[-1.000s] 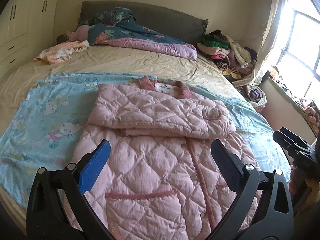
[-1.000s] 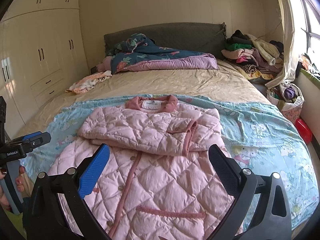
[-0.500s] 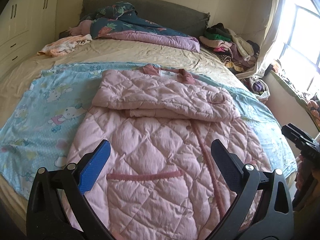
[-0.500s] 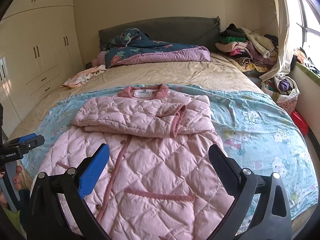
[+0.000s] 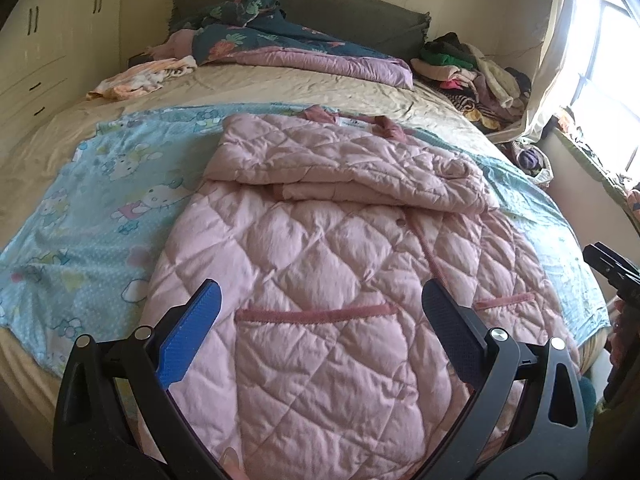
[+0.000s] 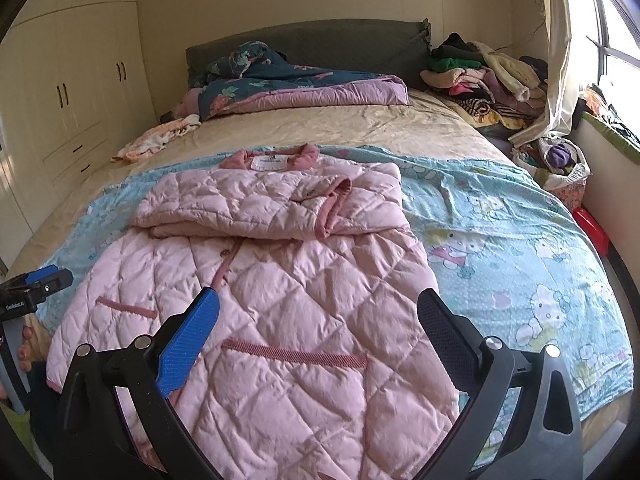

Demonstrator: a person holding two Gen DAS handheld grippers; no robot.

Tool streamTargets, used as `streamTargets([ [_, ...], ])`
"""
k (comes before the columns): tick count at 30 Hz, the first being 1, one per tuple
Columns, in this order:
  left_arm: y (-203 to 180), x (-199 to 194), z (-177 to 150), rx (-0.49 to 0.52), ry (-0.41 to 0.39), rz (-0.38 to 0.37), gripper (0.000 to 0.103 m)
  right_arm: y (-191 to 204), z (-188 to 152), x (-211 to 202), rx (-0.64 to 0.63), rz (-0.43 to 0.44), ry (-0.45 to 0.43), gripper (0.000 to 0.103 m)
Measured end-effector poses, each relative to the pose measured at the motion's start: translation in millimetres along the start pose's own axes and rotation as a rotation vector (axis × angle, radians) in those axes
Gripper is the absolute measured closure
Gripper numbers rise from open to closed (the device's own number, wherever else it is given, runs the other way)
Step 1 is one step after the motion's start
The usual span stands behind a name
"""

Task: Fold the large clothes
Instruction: 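Move both tools over the jacket toward its hem, then grasp the ribbed jacket hem with the right gripper while the left gripper grasps it too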

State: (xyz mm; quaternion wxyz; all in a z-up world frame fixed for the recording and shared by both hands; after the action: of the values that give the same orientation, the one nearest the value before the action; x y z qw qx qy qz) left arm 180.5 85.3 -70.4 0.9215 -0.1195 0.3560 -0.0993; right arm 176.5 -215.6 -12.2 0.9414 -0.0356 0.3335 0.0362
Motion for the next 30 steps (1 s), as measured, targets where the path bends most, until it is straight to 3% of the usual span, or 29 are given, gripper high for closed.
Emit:
streamTargets([
  [19,49,-1,-48,-0.016,0.055,0.096,0.009,-24,-67,17,-0.055,-0.048,0.108,0.004],
  [30,79,-4,-82,-0.050,0.099,0.142,0.009,-51,-107,24,-0.024,-0.071,0.185,0.004],
])
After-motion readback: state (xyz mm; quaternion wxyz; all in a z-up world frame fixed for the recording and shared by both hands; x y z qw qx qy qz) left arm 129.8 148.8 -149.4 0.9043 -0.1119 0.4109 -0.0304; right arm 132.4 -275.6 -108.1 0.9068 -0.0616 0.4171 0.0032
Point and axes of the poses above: each gripper's, at about its wrist camera, not at the fingertips, and x roughly the way its jaws point, y to its left, z to its top, the point moved 9 cm from there along x, roughly the way its jaws point, and after that the axes turned 11 degrees about -z, right-handed, at the moved point
